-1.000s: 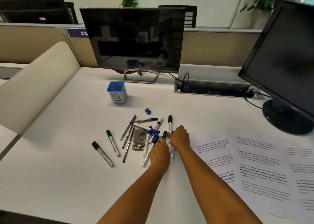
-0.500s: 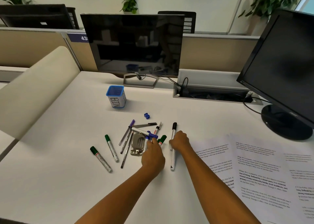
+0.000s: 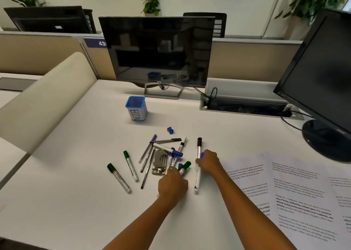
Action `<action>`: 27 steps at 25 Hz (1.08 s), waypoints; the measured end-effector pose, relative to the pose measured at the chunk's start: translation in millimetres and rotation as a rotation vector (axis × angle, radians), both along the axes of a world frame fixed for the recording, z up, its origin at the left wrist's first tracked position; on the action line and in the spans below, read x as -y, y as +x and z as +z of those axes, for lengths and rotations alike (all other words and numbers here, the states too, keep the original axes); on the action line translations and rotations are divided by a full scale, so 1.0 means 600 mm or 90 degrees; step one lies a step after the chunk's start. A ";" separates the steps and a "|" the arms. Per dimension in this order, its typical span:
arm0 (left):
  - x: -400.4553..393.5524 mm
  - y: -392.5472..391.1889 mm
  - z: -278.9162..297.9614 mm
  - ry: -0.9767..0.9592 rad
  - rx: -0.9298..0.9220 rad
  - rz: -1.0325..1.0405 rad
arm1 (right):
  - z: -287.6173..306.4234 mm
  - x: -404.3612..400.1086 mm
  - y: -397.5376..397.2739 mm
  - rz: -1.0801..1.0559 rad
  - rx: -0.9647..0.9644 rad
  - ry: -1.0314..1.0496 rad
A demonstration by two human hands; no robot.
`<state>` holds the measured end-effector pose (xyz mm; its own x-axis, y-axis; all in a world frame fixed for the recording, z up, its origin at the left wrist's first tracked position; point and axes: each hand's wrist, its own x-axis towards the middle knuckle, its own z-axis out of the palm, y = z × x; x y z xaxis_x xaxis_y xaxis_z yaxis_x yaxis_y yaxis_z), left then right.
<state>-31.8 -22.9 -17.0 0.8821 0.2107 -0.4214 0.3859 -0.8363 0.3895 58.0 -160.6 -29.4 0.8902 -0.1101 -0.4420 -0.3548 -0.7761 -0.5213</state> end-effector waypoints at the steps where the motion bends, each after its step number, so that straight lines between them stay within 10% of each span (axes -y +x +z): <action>1: -0.001 0.003 0.000 -0.032 0.007 -0.012 | -0.002 0.005 0.000 -0.003 -0.003 0.032; 8: -0.020 0.023 0.005 -0.605 0.040 0.194 | 0.048 0.036 -0.022 0.116 -0.163 0.307; 15: -0.015 0.032 0.026 -0.707 0.057 0.329 | 0.120 -0.022 -0.045 0.323 -0.190 0.203; 27: -0.029 0.003 0.037 -0.928 -0.013 0.426 | 0.164 -0.086 -0.040 0.246 0.016 0.169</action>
